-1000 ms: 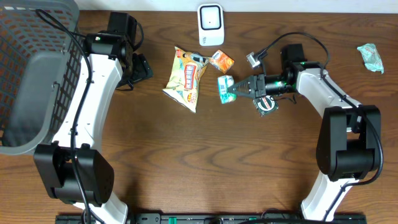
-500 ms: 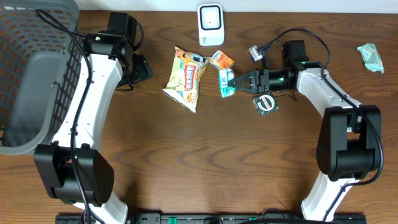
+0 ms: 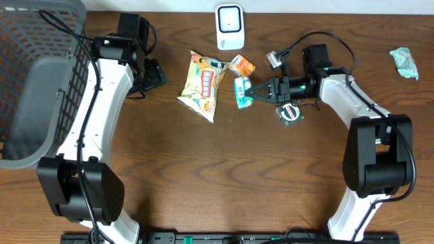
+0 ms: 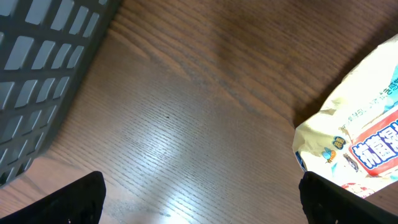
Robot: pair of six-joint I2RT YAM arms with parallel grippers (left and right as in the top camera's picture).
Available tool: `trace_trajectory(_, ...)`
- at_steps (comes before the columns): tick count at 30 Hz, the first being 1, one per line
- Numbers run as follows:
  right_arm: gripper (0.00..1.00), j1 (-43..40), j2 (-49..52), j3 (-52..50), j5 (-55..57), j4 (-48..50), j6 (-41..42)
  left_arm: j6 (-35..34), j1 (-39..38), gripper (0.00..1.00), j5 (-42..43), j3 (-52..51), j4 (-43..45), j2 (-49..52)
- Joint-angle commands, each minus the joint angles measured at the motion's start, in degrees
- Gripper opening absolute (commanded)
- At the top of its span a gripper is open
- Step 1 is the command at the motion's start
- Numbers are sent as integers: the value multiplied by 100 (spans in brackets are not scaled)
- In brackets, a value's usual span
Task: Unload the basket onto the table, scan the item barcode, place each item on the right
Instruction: 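Lift the teal Kleenex pack up to the scanner face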
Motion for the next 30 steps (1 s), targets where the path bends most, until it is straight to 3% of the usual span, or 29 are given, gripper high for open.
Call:
trace_trajectory(1, 2, 131, -79, 90, 2, 2, 46, 98, 20, 98, -72, 20, -20, -28)
trace_trajectory(5, 2, 321, -79, 90, 409, 2, 57, 98, 20, 98, -72, 20, -20, -28)
trace_trajectory(7, 2, 474, -79, 92, 1364, 0, 446, 98, 20, 98, -72, 20, -20, -28)
trace_trajectory(8, 2, 603, -79, 92, 2533, -37, 1023, 98, 20, 98, -72, 20, -20, -28)
trace_trajectory(10, 1, 839, -85, 144, 4183, -280, 1360, 98, 20, 98, -72, 20, -20, -28)
trace_trajectory(16, 1, 1296, -85, 1357, 7768, -1344, 1370, 98, 20, 98, -72, 20, -20, -28)
trace_trajectory(18, 1, 1486, -85, 1733, 9014, -1211, 1255, 98, 20, 98, -72, 20, -20, -28)
trace_trajectory(19, 1, 1663, -85, 1818, 10000, -730, 1032, 98, 20, 98, -72, 20, -20, -28)
trace_trajectory(21, 1, 1849, -44, 1803, 10716, 201, 297, 98, 20, 98, -72, 20, -20, -28)
trace_trajectory(24, 1, 1919, 179, 1803, 10749, 1696, -828, 98, 20, 98, -72, 20, -20, -28)
trace_trajectory(30, 1, 1899, 835, 1808, 10778, 3635, -2129, 98, 20, 98, -72, 20, -20, -28)
